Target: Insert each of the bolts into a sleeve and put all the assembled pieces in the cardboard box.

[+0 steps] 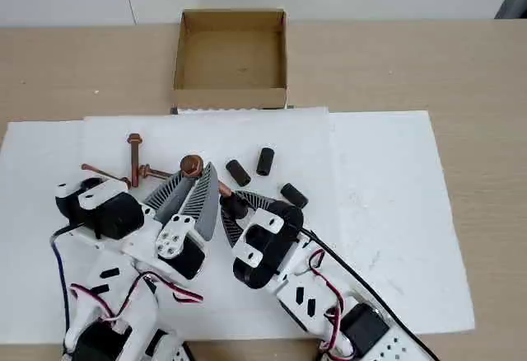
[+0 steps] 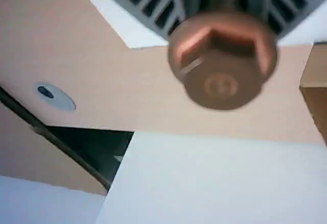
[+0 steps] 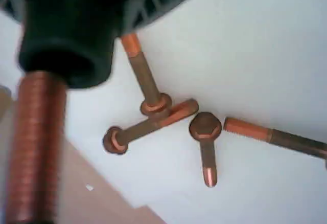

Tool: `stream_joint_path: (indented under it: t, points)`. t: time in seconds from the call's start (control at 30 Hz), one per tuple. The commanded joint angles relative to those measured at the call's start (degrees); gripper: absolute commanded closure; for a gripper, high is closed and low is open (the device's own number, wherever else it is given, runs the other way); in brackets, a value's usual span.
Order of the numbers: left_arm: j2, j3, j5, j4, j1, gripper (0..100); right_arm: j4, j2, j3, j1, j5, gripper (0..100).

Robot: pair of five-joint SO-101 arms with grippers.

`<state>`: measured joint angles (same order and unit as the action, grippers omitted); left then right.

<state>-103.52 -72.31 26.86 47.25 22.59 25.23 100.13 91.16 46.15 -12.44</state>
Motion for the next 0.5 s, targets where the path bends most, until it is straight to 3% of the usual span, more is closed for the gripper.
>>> stream_joint_path:
  t: [0.0, 0.33, 0.47]
  points:
    - [-0.4, 0.5, -0.4, 1.8, 0.4, 100, -0.7, 1.9, -1.0, -0.6, -0.6, 99.6]
    - [-0.4, 0.6, -0.4, 6.4, 0.6, 100, -0.7, 1.9, -0.6, -0.6, -0.6, 99.6]
    - [-0.4, 0.6, -0.4, 6.4, 4.2, 100, -0.7, 2.2, 0.3, -0.6, -0.6, 99.6]
